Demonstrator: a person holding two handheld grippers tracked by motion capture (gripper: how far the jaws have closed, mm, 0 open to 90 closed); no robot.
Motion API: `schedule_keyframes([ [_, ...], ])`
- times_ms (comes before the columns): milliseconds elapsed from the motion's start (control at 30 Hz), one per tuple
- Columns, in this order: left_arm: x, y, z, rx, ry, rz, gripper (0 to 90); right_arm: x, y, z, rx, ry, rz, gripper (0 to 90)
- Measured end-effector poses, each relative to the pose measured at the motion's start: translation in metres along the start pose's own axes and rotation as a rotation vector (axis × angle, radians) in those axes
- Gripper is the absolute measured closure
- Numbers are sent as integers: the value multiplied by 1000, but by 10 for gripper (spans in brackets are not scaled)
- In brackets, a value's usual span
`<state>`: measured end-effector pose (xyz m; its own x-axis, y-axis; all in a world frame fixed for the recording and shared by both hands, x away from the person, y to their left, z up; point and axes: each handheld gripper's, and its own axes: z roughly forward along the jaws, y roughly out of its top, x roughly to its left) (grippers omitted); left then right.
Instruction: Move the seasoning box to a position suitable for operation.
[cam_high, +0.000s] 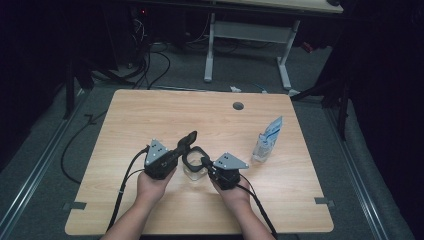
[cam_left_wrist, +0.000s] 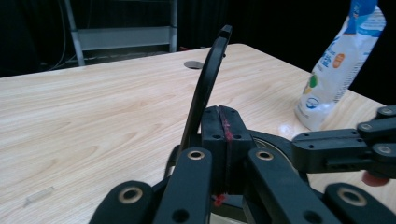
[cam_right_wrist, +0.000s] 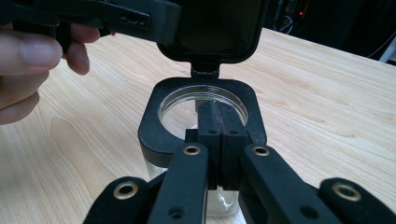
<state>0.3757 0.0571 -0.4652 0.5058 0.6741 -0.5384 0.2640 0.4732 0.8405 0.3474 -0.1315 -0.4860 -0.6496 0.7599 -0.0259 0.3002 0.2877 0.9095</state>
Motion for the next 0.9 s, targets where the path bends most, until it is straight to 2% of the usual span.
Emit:
schedule_keyframes([
  [433,6,4,6,-12,26,3,900,0,0,0,-3,4,-10,899],
  [900,10,4,11,2,46,14,900,-2,-1,0,-6,15,-14,900],
])
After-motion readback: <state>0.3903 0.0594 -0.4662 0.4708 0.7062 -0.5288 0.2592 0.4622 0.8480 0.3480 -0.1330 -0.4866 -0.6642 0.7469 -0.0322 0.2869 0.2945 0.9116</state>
